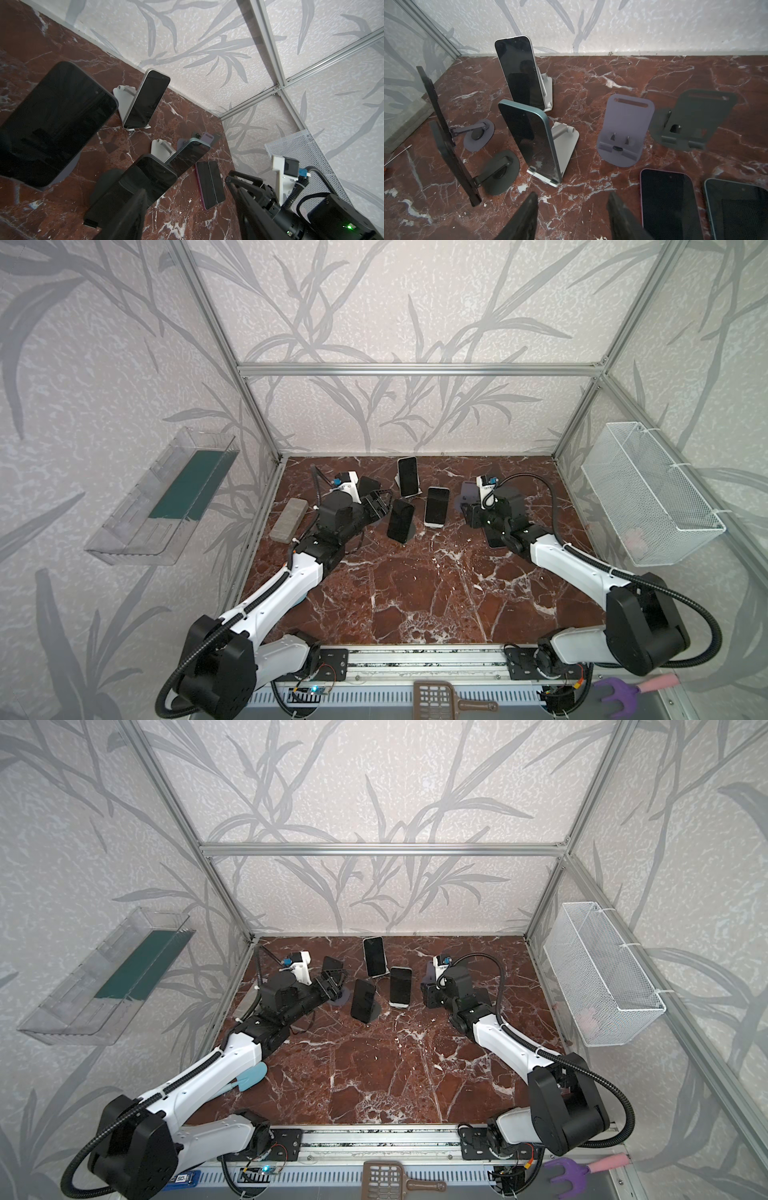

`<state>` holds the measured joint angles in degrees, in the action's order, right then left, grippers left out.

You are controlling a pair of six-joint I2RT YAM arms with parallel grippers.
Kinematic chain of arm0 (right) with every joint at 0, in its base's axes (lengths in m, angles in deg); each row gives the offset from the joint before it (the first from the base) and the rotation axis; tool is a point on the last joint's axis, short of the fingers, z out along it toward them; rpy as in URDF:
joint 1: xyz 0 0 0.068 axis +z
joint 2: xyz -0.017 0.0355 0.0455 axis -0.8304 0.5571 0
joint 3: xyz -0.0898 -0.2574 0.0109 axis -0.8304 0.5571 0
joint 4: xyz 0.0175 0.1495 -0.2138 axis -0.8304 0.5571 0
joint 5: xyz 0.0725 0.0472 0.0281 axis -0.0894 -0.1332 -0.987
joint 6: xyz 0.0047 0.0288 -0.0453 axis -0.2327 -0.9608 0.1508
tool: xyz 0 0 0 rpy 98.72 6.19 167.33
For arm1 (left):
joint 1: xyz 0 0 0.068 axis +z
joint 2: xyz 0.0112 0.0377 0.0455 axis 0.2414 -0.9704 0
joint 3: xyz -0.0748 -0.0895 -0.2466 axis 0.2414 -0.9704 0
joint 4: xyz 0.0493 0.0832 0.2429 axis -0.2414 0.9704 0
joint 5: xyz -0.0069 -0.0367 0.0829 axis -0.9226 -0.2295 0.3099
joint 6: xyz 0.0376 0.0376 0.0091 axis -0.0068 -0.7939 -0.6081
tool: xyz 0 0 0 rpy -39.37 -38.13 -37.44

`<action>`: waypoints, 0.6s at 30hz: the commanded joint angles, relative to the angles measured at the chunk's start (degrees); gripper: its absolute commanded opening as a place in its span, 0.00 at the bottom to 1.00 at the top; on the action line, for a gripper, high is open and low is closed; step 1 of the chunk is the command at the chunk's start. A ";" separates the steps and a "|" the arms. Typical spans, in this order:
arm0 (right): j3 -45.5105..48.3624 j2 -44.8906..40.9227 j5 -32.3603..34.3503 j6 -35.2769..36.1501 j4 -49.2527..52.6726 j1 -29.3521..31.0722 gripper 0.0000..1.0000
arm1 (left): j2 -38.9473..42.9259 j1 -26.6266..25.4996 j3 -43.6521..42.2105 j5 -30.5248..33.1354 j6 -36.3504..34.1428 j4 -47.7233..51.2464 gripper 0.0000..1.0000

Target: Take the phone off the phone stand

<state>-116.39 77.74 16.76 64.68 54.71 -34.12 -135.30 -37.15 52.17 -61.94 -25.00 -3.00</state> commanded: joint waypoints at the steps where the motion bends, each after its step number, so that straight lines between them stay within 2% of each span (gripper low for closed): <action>1: -1.65 1.90 -0.01 -5.37 0.62 0.13 0.46 | 2.63 1.34 -0.51 1.99 0.89 -4.37 0.69; 5: -4.74 2.91 -0.38 -4.68 6.87 0.13 0.46 | 4.18 1.26 2.31 6.70 3.85 -2.72 0.69; 8: -3.65 1.77 -0.98 -4.65 7.65 0.23 0.48 | 3.86 1.20 5.84 9.78 4.31 -0.89 0.69; 14: -3.09 0.92 -4.50 -4.72 12.11 0.44 0.54 | 1.68 1.20 8.00 13.55 -5.87 -0.17 0.69; 16: -2.28 -0.32 -3.06 -5.49 13.23 1.26 0.54 | 1.76 1.32 5.76 15.84 -7.76 -1.80 0.69; 18: -2.14 -1.13 -0.06 -6.20 15.71 2.64 0.59 | 1.81 1.97 4.28 14.40 -6.38 -2.47 0.69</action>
<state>-118.95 79.36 14.85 59.63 66.14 -33.07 -133.00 -35.80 58.48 -49.77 -28.85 -4.79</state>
